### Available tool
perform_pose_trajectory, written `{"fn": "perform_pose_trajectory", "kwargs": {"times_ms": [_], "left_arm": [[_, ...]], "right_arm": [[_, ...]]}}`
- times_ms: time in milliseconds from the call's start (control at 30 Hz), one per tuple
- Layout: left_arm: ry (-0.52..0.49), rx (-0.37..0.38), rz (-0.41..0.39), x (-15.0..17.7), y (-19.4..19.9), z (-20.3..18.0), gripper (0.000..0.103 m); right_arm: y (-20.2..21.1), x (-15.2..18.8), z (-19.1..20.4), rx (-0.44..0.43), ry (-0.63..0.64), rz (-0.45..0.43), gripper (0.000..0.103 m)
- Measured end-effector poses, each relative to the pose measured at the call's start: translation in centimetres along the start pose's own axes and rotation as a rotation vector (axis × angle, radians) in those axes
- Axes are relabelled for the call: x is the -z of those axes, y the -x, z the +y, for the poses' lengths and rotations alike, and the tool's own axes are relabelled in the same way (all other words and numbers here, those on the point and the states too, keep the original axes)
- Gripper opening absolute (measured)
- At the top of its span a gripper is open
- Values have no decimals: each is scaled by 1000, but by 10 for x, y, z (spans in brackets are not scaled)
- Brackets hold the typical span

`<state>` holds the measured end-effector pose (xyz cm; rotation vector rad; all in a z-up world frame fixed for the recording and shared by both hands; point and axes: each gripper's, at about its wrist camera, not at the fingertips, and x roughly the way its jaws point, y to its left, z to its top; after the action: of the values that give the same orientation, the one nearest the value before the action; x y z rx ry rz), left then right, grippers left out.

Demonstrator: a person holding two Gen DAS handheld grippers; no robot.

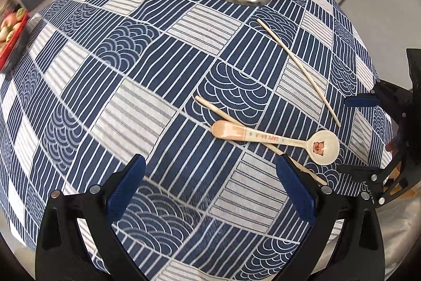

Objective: Organize utensils
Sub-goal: 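Move the right gripper back to the bear-printed spoon on the table, then close the right gripper on the bear-printed spoon's handle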

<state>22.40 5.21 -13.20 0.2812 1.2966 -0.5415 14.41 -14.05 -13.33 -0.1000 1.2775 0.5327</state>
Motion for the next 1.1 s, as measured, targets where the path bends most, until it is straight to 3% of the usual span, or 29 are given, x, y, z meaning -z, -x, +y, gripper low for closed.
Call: {"fn": "perform_pose_trajectory", "kwargs": {"times_ms": [233,300,433,500,633,767,933,1000,1067,1100], "left_arm": [[-87,-11,-43,-12,-2,-2,97],[-120,-13,-52,-16,-3,-3,97],[-195,-9,-54,-18,-6,-9,97],[-220,3,-39,-18,-9,-11,97],[-282,9,-31,-16,-15,-14,97],[-291,65,-39,-15,-16,-12,97],[-295,116,-21,-13,-21,-9,83],[-317,129,-9,-10,-24,-10,72],[-338,140,-4,-8,-26,-12,71],[-354,156,1,-7,-27,-13,64]], "right_arm": [[13,-3,-2,-52,-83,-63,89],[14,-3,-2,-68,-113,-67,74],[8,-1,-2,-102,-161,-46,70],[3,0,-1,-125,-178,-28,59],[-5,1,0,-164,-215,-3,53],[-9,2,-6,-207,-263,0,45],[-13,1,-15,-238,-328,23,25],[-17,0,-20,-259,-361,43,12],[-20,1,-26,-295,-409,54,9],[-21,0,-28,-304,-424,57,7]]}}
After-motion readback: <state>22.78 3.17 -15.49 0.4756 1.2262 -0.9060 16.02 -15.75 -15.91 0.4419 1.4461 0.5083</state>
